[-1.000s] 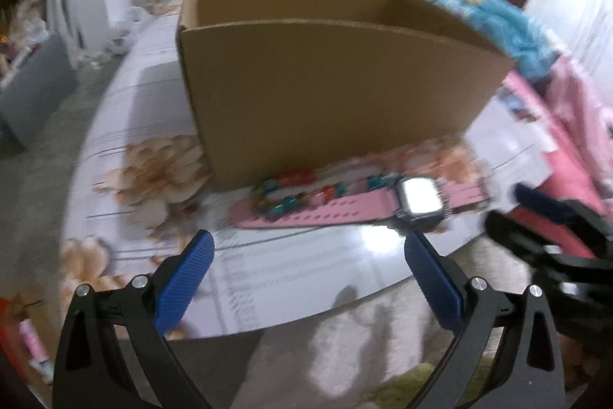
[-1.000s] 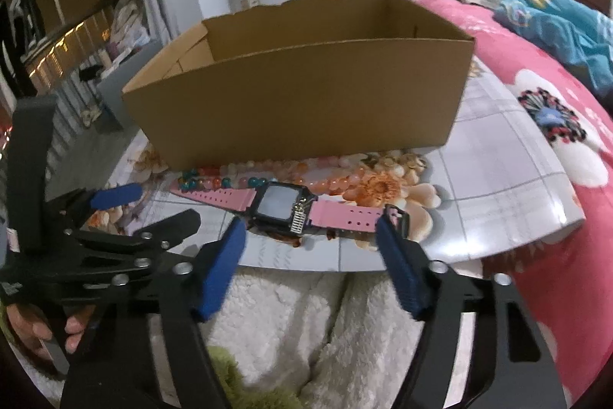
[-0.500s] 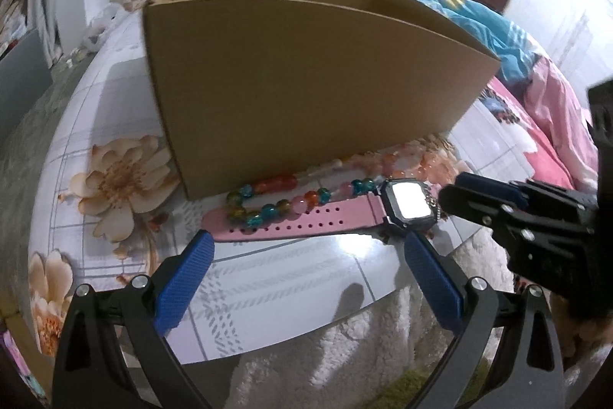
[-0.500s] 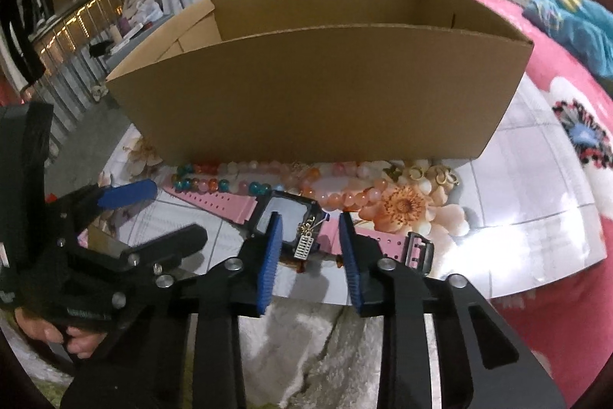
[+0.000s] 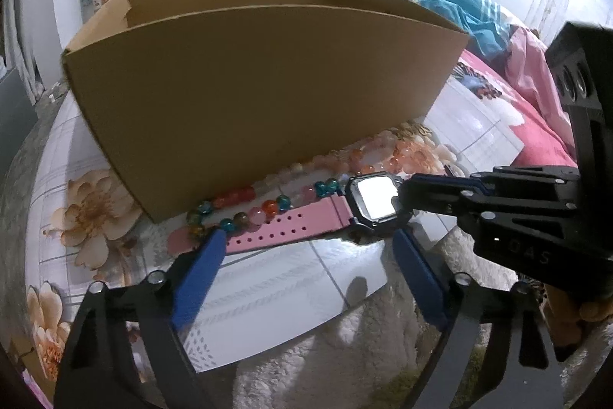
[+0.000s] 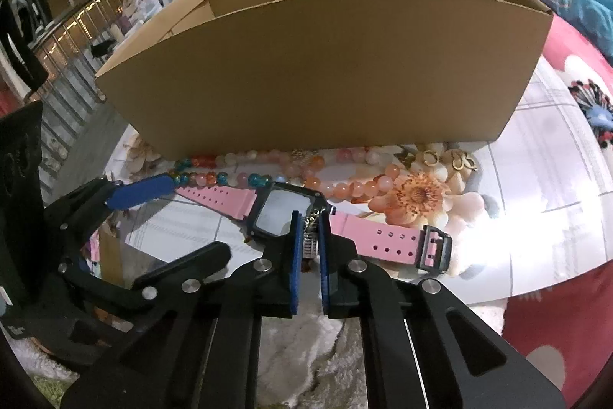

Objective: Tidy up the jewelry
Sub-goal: 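Lower the right tool onto the pink watch face and close it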

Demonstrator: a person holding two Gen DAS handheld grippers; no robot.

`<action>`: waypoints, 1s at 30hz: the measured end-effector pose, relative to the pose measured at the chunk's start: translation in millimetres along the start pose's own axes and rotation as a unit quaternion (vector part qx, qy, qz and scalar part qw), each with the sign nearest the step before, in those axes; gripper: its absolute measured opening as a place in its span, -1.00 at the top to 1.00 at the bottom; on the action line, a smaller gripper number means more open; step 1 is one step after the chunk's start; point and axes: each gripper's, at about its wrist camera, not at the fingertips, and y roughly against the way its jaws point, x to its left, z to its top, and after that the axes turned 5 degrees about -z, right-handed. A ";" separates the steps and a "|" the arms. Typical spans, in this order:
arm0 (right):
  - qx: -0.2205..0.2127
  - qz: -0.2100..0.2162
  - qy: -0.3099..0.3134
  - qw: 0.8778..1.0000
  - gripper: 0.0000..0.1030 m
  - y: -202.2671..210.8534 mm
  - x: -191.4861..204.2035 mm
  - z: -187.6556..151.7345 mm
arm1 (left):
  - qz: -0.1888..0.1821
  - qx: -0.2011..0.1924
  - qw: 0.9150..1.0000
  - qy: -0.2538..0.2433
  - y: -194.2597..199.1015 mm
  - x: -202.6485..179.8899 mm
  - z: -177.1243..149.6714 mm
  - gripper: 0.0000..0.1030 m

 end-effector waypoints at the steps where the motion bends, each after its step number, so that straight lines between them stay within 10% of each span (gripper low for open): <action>1: 0.000 0.000 0.001 1.000 0.89 -0.1 -0.1 -0.1 | 0.000 0.000 1.000 -0.003 -1.7 -2.3 0.6 -0.55; 30: -0.051 0.074 -0.077 0.993 0.91 49.9 -36.6 14.3 | 0.010 0.010 0.999 -0.036 -14.8 -13.9 1.0 -0.25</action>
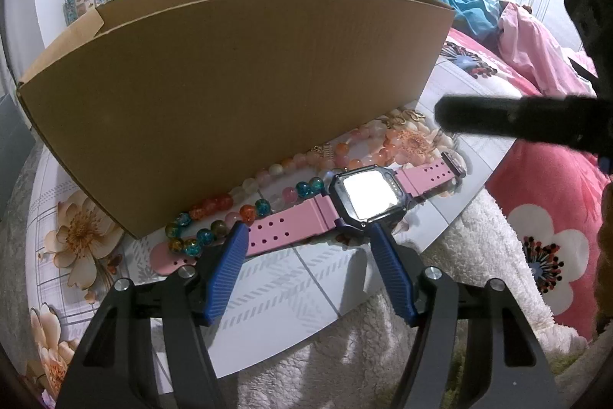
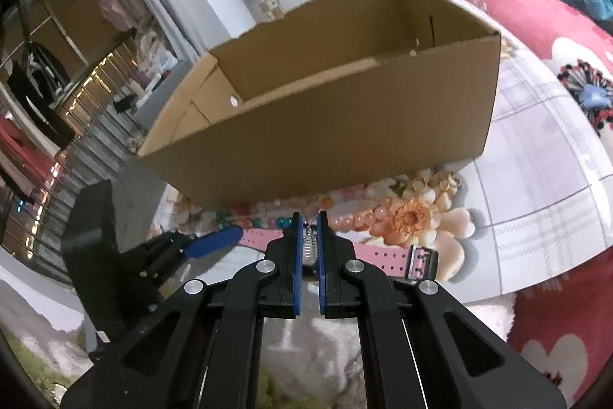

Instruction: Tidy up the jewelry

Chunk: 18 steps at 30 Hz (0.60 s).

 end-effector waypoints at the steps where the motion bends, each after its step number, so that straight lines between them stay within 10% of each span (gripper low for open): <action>1: -0.003 0.003 -0.001 1.000 0.91 2.7 0.0 1.2 | 0.000 0.000 1.000 0.001 -0.6 0.0 -0.1 -0.25; 12: -0.062 0.037 0.061 0.995 0.91 27.4 42.2 64.4 | -0.016 -0.028 0.999 0.027 13.8 11.6 -0.8 -0.25; 18: -0.022 0.096 0.089 0.991 0.91 -14.5 78.6 139.9 | -0.001 -0.046 0.998 0.032 29.5 18.3 -1.0 -0.35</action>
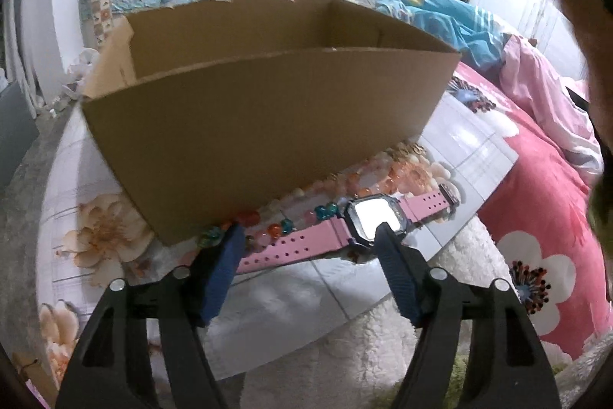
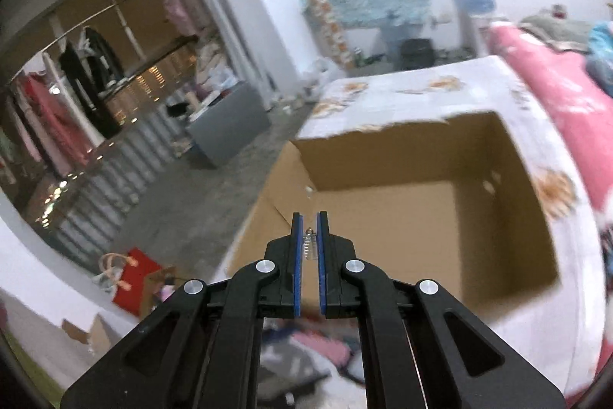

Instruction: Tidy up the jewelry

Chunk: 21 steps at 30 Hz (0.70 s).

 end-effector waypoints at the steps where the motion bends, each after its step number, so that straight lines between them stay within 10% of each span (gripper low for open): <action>1: 0.016 0.002 0.001 1.000 0.91 -15.7 0.1 9.7 | 0.003 -0.003 1.000 0.001 2.6 0.0 0.3 -0.37; 11: 0.230 -0.031 -0.046 0.972 0.82 -179.7 -26.9 43.0 | 0.025 -0.001 1.000 0.007 14.6 6.7 0.5 -0.44; 21: 0.156 -0.044 -0.042 0.986 0.40 -106.4 -29.3 44.7 | 0.032 0.001 0.999 0.004 19.7 3.4 -3.2 -0.51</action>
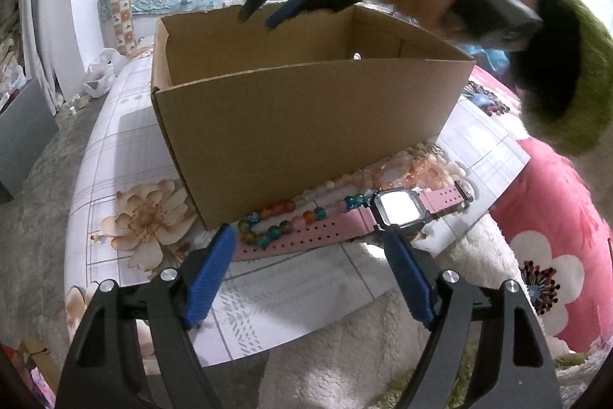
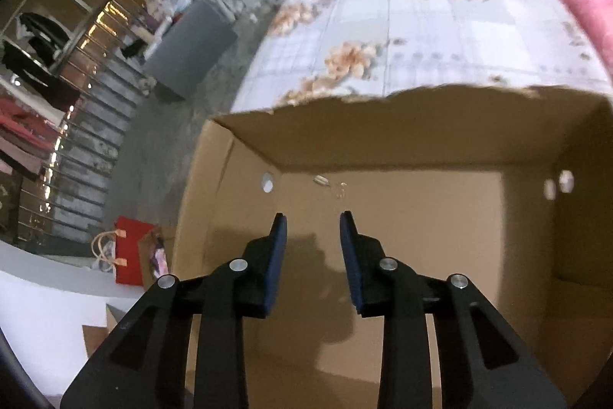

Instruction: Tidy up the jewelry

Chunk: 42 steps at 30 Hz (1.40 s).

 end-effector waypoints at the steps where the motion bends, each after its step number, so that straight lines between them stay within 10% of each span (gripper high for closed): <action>1: -0.017 -0.002 0.002 1.000 0.36 15.2 -3.8 -5.3 | 0.001 0.000 1.000 -0.002 -1.0 -2.0 0.5 -0.52; 8: -0.159 -0.034 0.007 0.987 -0.26 117.2 -20.8 -88.9 | 0.007 0.009 1.000 -0.006 -0.8 -3.2 -4.1 -0.59; 16: -0.190 -0.155 -0.046 0.968 -0.84 131.0 -45.2 -202.2 | 0.020 0.056 0.998 -0.003 -9.9 1.2 -14.8 -0.65; 31: -0.144 -0.256 -0.047 0.955 -0.84 68.7 -30.4 -275.4 | 0.047 0.109 0.993 -0.014 -33.4 3.9 -18.7 -0.89; 42: -0.302 -0.357 0.052 0.883 -0.84 102.3 2.5 -287.5 | 0.049 0.120 0.991 -0.021 -38.7 1.3 -15.7 -0.92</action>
